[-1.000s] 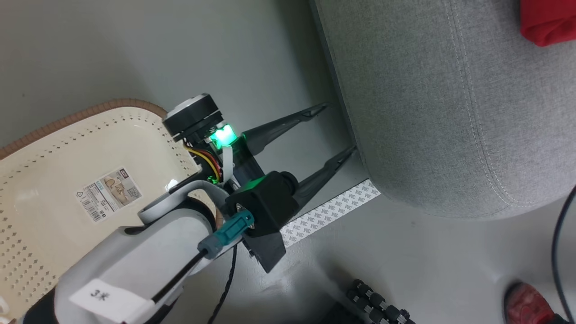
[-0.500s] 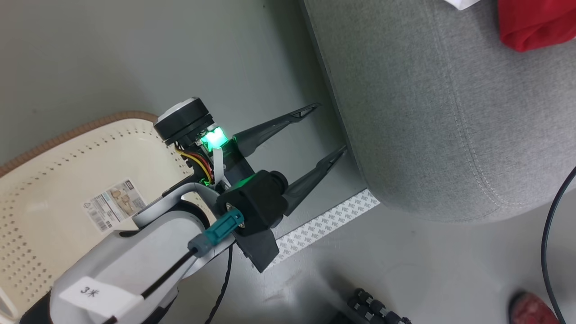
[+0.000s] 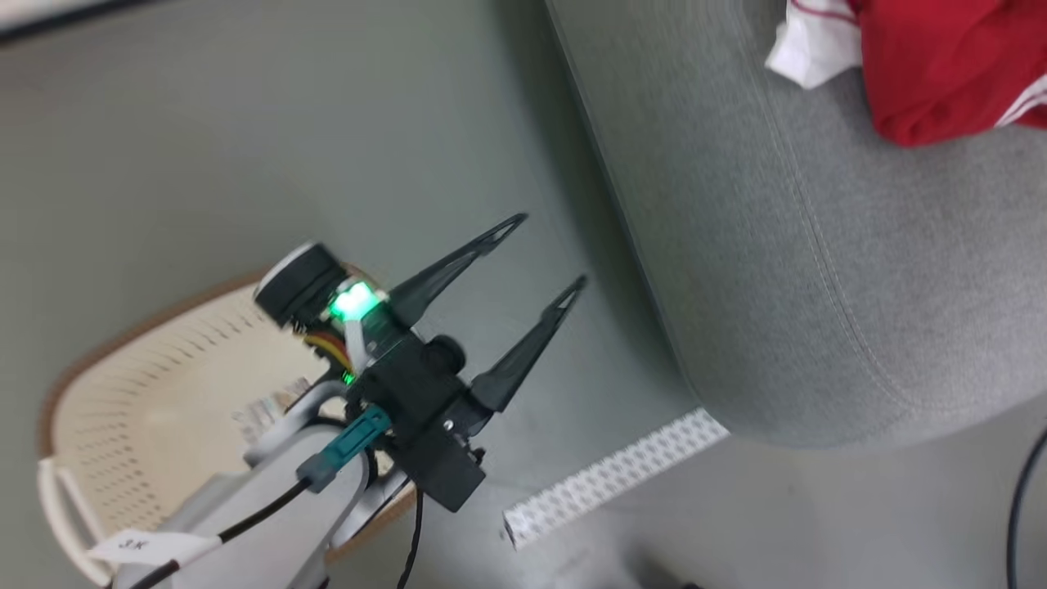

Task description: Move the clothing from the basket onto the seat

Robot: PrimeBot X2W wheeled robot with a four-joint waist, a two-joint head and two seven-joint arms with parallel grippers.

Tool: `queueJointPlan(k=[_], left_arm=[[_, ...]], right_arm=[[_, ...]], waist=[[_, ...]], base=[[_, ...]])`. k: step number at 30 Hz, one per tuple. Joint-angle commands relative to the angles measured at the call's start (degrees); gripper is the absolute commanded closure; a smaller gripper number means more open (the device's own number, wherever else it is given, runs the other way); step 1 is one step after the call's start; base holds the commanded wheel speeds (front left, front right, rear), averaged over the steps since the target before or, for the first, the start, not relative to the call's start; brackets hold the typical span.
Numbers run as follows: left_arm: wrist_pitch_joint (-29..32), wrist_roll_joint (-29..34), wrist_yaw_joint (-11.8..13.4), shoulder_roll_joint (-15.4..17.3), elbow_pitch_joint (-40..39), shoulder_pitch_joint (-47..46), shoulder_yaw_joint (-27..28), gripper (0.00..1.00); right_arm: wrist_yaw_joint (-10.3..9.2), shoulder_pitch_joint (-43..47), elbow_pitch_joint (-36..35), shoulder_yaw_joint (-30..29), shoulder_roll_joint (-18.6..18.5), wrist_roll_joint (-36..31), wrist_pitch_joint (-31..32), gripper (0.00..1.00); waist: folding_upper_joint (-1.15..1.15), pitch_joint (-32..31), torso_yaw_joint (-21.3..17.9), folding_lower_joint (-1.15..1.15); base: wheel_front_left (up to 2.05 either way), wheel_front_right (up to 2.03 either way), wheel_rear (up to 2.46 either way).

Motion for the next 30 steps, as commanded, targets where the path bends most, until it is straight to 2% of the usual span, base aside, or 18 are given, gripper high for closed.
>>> queueJointPlan(k=[1,5,10,14,20,27,30], left_arm=[[-0.7,-0.6,0.8,-0.1,0.5,1.9,0.3,0.00],[-3.8,-3.4,4.4,-0.4,3.2,7.3,2.5,0.00],[-5.6,-9.1,7.4,-1.3,6.9,14.3,5.8,0.00],[-6.6,-13.7,8.9,-1.2,9.6,19.4,9.2,0.00],[-7.6,-17.0,11.6,-0.9,11.2,26.4,14.3,0.00],[-7.8,-17.7,15.3,-2.5,8.7,34.9,21.2,0.00],[-7.8,-19.0,15.6,-4.2,7.0,38.0,23.8,0.00]], right_arm=[[0.01,3.0,-1.8,-0.3,-0.6,0.0,1.0,0.00],[0.01,13.2,-12.9,0.4,0.5,-1.2,5.7,0.00],[0.01,19.9,-19.7,5.6,4.8,-3.2,9.5,0.00],[0.01,21.8,-19.7,12.2,6.6,-3.3,9.2,0.00],[0.01,23.2,-16.3,20.4,8.6,-2.6,3.7,0.00],[0.01,26.9,-13.9,23.4,12.7,-6.0,-1.6,0.00],[0.01,28.4,-14.1,24.1,14.0,-7.2,-2.0,0.00]], waist=[[0.01,-6.5,4.9,0.01],[0.01,-12.9,8.4,0.01],[0.01,-19.0,11.6,0.01],[0.01,-23.5,13.9,0.01],[0.01,-29.1,17.5,0.01],[0.01,-34.9,20.7,0.01],[0.01,-36.2,21.3,0.01]], base=[[0.00,0.00,0.00],[0.00,0.00,0.00],[0.00,0.00,0.00],[0.00,0.00,0.00],[0.00,0.00,0.00],[0.00,0.00,0.00],[0.00,0.00,0.00]])
